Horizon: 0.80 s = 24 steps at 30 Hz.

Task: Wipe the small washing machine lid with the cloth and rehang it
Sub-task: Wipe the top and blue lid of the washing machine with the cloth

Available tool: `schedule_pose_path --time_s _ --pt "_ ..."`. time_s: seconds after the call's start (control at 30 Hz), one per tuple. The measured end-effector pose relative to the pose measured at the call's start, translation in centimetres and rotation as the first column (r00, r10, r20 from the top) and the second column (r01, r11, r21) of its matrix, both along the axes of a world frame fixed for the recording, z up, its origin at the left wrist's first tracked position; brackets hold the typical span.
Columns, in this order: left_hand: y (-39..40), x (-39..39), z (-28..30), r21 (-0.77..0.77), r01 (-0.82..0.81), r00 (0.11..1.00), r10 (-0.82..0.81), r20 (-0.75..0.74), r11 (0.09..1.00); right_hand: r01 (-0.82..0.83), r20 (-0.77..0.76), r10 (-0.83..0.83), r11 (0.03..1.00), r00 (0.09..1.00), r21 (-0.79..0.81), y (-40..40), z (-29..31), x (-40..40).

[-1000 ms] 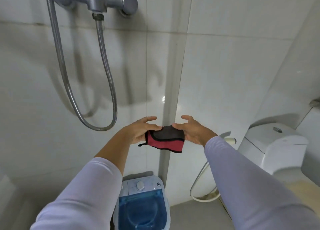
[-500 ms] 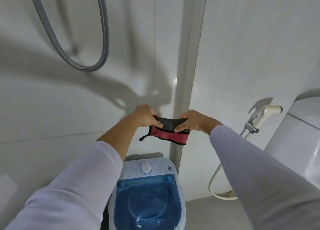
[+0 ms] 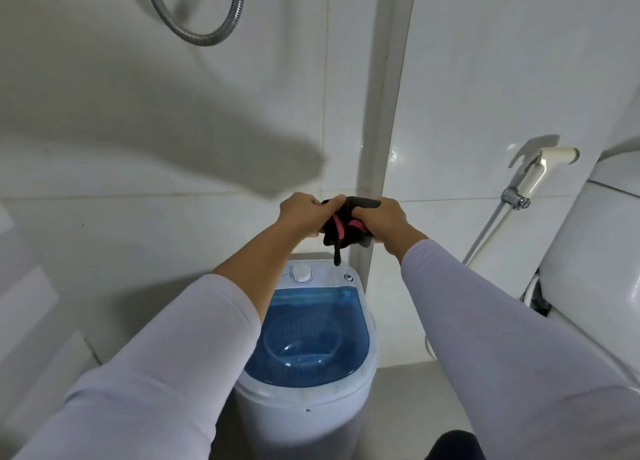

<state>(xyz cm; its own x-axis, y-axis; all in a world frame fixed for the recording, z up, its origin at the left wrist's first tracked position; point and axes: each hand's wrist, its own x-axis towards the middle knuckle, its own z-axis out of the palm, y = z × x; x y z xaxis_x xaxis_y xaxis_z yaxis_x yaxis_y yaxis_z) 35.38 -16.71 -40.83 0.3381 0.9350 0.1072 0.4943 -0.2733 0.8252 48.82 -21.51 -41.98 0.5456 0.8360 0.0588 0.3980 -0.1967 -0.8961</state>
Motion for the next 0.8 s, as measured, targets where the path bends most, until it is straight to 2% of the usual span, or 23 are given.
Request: schedule_pose_path --time_s 0.1,0.17,0.2,0.23,0.33,0.43,0.5,0.53,0.57,0.63,0.67,0.73,0.8 --pt "-1.7 -0.1 0.3 -0.073 -0.002 0.999 0.005 0.041 0.997 -0.069 -0.261 0.071 0.997 0.963 0.015 -1.3 0.3 -0.6" --pt "-2.4 -0.3 0.3 -0.112 0.037 0.995 -0.026 0.099 0.993 -0.16 -0.469 0.188 0.982 0.863 0.099 -2.1 0.2 -0.7" --pt "-2.8 -0.5 0.3 -0.146 0.085 0.986 -0.062 0.153 0.986 -0.211 -0.513 0.248 0.969 0.822 0.131 -2.6 0.1 -0.6" --pt "-3.1 -0.7 0.2 -0.198 0.155 0.97 -0.111 0.218 0.968 -0.268 -0.513 0.305 0.952 0.802 0.147 -3.0 -0.1 -0.5" --pt "-3.9 -1.1 -0.6 -0.326 0.35 0.91 -0.236 0.342 0.878 -0.359 -0.429 0.376 0.925 0.821 0.122 -4.1 -1.2 -0.1" --pt "-4.0 -1.4 -2.2 -0.363 0.344 0.916 -0.225 0.332 0.866 -0.342 -0.437 0.361 0.931 0.824 0.125 -4.1 -2.4 0.6" --pt "-3.4 -1.7 -3.6 -0.363 0.228 0.963 -0.154 0.221 0.904 -0.299 -0.408 0.307 0.95 0.86 0.086 -3.7 -3.2 1.1" --pt "-3.1 -2.0 -4.3 -0.326 0.159 0.987 -0.139 0.083 0.932 -0.267 -0.382 0.27 0.962 0.884 0.063 -3.4 -3.7 1.5" --pt "-2.6 -2.3 -5.2 -0.241 0.11 0.983 -0.141 -0.118 0.964 -0.238 -0.347 0.238 0.97 0.907 0.042 -3.1 -4.1 1.8" --pt "-1.4 -3.0 -7.2 -0.089 0.146 0.839 -0.171 -0.516 0.985 -0.192 -0.233 0.188 0.981 0.954 0.006 -2.4 -4.9 2.4" --pt "-0.8 -3.3 -8.3 -0.089 0.167 0.757 -0.185 -0.626 0.982 -0.163 -0.158 0.16 0.987 0.974 -0.011 -1.8 -5.4 2.7" --pt "0.3 -3.4 -10.3 -0.154 0.153 0.662 -0.217 -0.717 0.976 -0.123 0.004 0.123 0.992 0.992 -0.037 -0.5 -6.5 2.8" --pt "1.0 -3.0 -11.8 -0.2 0.154 0.602 -0.253 -0.757 0.968 -0.106 0.185 0.121 0.99 0.975 -0.089 1.2 -7.8 2.7"
